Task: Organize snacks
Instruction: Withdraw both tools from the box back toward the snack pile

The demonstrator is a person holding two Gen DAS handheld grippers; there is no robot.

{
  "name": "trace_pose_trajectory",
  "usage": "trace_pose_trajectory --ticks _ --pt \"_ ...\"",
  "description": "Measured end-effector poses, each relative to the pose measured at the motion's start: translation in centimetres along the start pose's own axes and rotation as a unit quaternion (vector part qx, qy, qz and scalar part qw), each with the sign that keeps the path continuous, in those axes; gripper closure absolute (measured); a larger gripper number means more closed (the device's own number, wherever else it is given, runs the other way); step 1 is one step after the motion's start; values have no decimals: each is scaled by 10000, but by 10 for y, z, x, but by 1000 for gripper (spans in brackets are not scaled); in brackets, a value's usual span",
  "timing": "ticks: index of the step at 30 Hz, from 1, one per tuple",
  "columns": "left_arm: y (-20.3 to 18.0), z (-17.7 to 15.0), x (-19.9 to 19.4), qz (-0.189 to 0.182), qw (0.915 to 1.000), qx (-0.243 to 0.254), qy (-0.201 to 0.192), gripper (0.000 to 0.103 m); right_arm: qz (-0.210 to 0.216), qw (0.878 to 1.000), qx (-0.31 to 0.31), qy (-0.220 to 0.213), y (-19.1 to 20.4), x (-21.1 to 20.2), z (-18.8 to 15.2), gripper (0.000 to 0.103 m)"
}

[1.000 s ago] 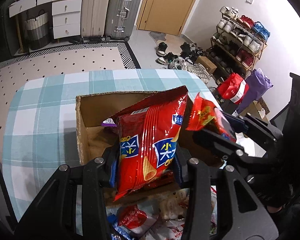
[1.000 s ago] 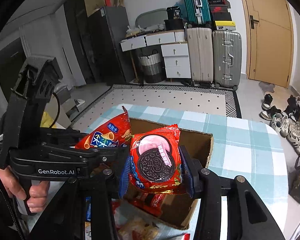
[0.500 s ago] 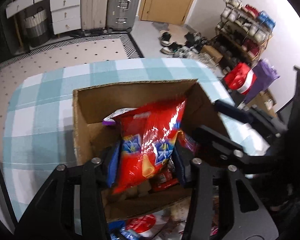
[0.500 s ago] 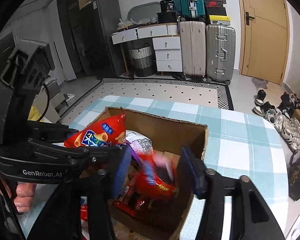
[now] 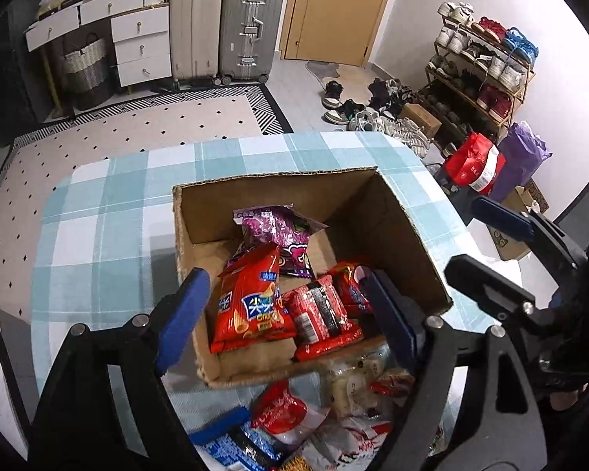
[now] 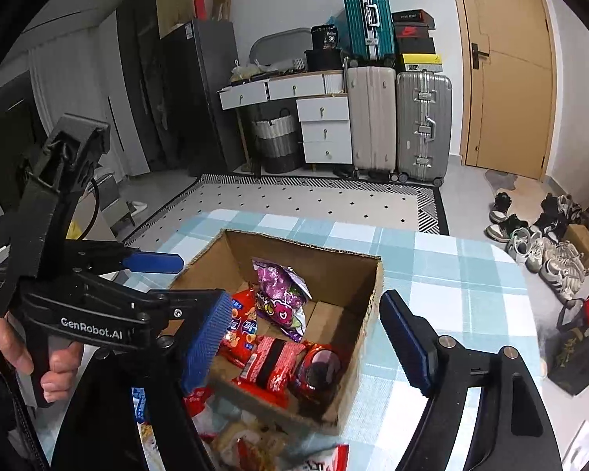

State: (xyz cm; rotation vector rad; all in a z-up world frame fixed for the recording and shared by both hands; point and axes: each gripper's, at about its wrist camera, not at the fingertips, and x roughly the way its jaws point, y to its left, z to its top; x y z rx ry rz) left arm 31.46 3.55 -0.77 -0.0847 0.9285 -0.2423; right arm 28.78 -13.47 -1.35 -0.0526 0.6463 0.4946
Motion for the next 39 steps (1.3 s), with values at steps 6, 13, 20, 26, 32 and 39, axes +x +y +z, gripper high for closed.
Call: trace_pose_trajectory --ticks 6,13,20,26,32,39 --pt "-4 -12 -29 63 9999 -5 -148 22 -23 9999 -43 -157 9 -32 -2 23" --pt "-7 -31 -62 120 9994 -76 -325 22 -82 9995 -123 -296 26 -68 -12 18" --pt "-12 -57 -93 182 9985 -82 -514 19 -136 9988 -161 -432 42 -101 -27 13" --pt "-13 -79 -118 253 9975 -149 -637 12 -162 9984 -199 -506 55 -123 -39 11" --pt "-14 -102 -132 275 9967 -214 -729 3 -156 9982 -241 -536 66 -136 -50 9" --pt "-6 -118 -129 272 9966 -367 -680 1 -161 9986 -240 -439 71 -137 -62 9"
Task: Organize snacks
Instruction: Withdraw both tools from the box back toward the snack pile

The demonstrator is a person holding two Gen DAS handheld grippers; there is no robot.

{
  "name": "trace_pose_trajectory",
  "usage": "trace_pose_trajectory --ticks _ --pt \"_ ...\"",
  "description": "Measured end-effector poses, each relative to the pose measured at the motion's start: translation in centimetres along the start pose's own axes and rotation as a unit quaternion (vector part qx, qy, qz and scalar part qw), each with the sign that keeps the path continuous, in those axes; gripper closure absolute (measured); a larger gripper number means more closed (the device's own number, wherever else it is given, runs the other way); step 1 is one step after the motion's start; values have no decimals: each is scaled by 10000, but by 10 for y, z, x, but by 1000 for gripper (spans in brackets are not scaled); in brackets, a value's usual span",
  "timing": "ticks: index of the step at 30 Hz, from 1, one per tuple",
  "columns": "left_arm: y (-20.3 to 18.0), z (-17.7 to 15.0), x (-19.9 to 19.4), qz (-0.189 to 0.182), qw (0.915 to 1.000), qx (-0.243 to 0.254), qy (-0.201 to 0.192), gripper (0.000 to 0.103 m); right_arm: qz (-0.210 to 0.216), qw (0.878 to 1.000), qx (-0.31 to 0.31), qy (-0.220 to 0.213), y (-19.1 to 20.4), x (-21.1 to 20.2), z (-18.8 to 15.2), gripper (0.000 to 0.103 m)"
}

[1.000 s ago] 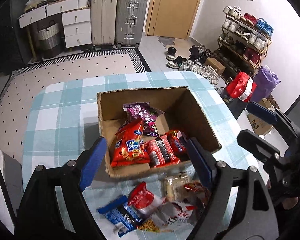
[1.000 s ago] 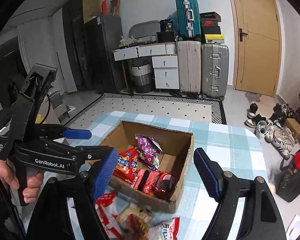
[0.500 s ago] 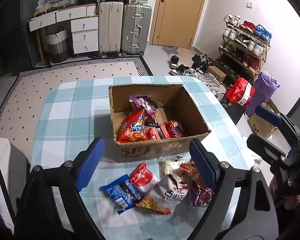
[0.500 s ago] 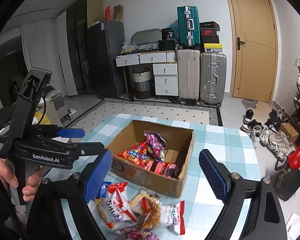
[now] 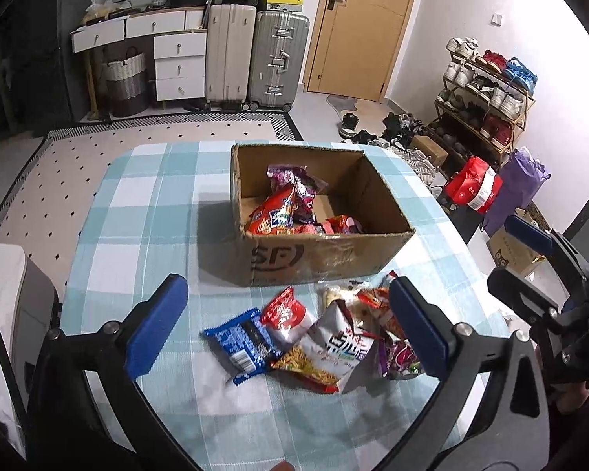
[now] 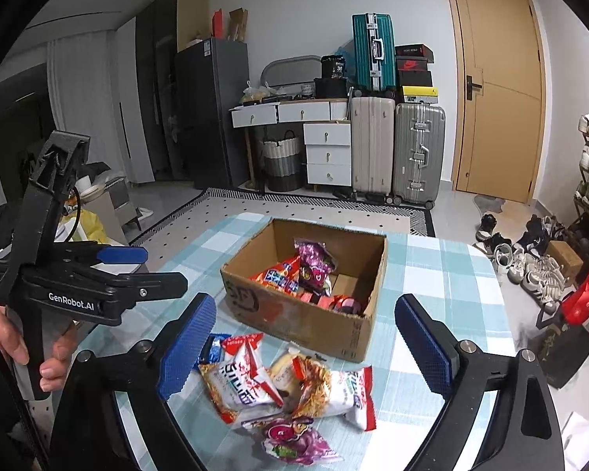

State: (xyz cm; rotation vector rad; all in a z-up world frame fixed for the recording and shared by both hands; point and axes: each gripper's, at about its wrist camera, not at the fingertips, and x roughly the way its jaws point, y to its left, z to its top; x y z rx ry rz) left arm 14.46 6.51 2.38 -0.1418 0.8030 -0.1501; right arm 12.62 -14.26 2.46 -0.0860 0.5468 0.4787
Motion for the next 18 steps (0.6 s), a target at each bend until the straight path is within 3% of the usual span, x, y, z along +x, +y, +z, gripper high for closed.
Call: trace_pose_trajectory --ticks 18 --pt "12 -50 24 -148 9995 -225 186 1 109 9987 210 457 6 7 -65 9"
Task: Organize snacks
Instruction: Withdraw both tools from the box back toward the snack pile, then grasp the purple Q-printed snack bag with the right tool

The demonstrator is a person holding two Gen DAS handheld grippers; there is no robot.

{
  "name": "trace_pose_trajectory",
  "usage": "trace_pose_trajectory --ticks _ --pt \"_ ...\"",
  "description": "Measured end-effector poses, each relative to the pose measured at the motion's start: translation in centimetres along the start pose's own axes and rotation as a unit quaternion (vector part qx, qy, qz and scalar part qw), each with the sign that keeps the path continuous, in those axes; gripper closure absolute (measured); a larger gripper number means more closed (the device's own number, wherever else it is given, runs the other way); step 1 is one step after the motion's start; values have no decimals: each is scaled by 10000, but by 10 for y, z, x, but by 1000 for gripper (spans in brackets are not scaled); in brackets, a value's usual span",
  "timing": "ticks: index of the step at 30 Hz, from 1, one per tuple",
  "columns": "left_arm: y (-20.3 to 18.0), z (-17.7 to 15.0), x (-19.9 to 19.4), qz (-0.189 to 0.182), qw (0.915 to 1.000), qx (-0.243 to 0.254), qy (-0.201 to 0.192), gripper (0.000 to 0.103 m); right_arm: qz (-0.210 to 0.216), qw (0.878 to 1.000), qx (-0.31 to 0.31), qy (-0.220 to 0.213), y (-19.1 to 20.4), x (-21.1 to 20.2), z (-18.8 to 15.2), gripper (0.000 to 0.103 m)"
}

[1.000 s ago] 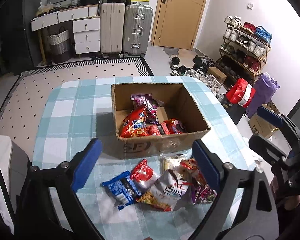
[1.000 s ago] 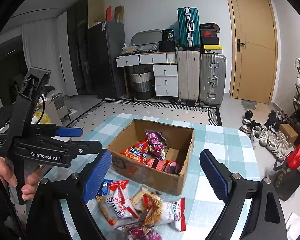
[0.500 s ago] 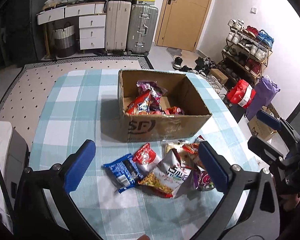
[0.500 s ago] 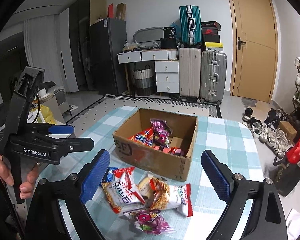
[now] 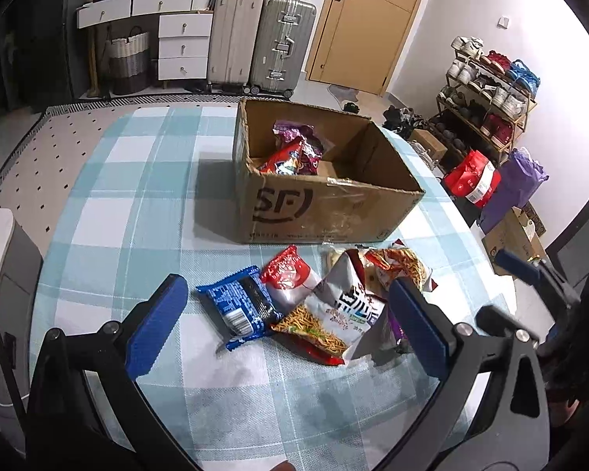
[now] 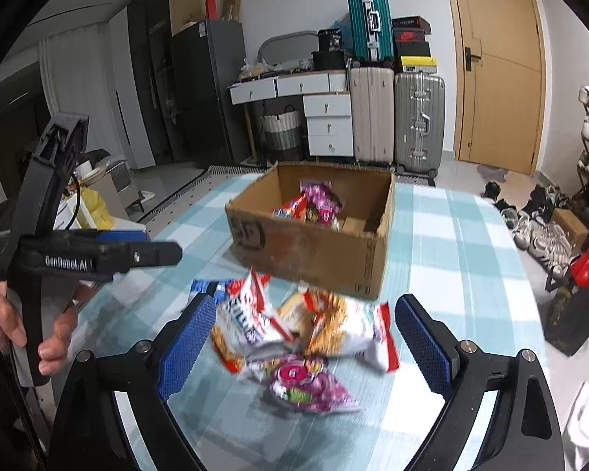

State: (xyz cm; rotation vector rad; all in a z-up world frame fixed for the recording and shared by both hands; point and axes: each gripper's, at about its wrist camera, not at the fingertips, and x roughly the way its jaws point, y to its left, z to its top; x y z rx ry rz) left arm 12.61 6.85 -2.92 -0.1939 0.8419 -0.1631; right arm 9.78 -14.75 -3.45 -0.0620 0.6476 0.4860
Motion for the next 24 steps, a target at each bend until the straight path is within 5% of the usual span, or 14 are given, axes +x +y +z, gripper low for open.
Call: trace_pose_trajectory --ticks 24 --pt "11 -45 45 -74 9987 -133 494 1 329 9971 269 633 -11 51 -61 9"
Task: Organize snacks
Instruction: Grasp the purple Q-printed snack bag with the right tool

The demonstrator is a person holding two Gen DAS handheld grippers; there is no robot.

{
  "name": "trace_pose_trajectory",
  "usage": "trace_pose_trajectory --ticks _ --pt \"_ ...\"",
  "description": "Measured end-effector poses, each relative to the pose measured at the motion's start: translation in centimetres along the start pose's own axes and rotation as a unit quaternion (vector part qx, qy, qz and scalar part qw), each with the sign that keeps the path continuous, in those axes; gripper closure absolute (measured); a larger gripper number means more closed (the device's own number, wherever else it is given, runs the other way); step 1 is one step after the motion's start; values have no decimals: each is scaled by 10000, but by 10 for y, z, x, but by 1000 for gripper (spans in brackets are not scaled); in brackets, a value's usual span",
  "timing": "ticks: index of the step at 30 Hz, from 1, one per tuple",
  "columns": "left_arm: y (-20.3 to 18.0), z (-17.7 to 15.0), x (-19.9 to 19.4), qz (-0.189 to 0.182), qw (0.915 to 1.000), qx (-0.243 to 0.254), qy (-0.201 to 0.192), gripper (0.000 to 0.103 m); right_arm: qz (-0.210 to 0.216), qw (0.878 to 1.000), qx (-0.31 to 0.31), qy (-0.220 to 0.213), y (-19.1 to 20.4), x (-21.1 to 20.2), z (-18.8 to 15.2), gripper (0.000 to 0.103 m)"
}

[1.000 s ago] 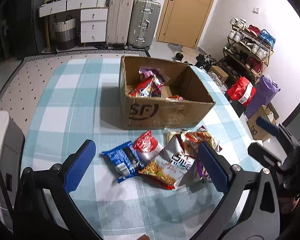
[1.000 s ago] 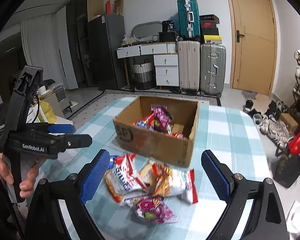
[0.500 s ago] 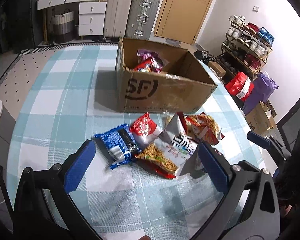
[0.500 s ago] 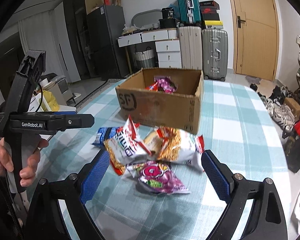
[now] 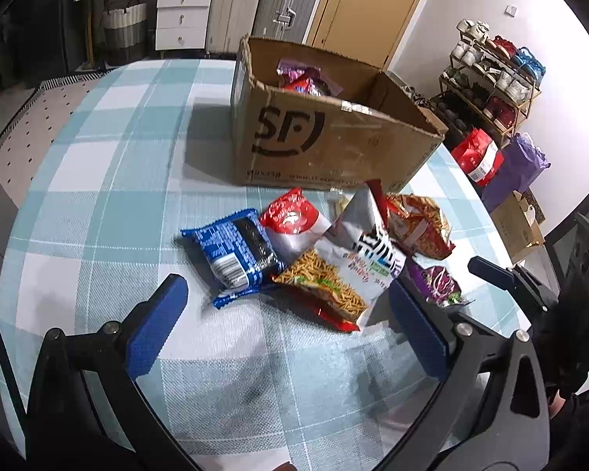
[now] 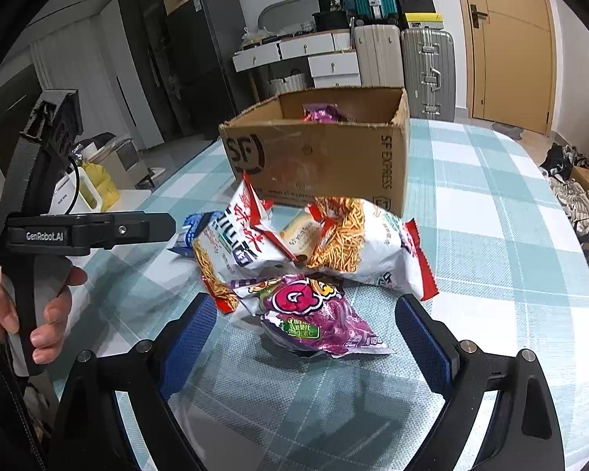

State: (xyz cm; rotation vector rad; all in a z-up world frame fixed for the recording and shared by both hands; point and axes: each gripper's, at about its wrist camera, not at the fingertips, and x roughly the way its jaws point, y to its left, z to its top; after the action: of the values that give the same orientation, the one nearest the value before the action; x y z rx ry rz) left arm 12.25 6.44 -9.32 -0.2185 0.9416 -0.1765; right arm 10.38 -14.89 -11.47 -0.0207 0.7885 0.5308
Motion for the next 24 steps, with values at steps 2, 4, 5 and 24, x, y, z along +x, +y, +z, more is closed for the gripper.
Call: trace_pose_trajectory --ticks 2,4,5,24 --pt "1 -3 3 -10 10000 -11 26 1 10 10000 -7 56 0 6 -2 9" --pt "1 -4 6 -17 10000 -22 65 1 25 9999 -9 110 -1 12 -3 11" --pt "2 -5 8 -19 10000 -25 78 1 34 9999 -13 134 -1 14 -3 14" --pt "2 -10 23 -102 9997 -52 218 1 397 9987 152 272 -7 29 -7 57"
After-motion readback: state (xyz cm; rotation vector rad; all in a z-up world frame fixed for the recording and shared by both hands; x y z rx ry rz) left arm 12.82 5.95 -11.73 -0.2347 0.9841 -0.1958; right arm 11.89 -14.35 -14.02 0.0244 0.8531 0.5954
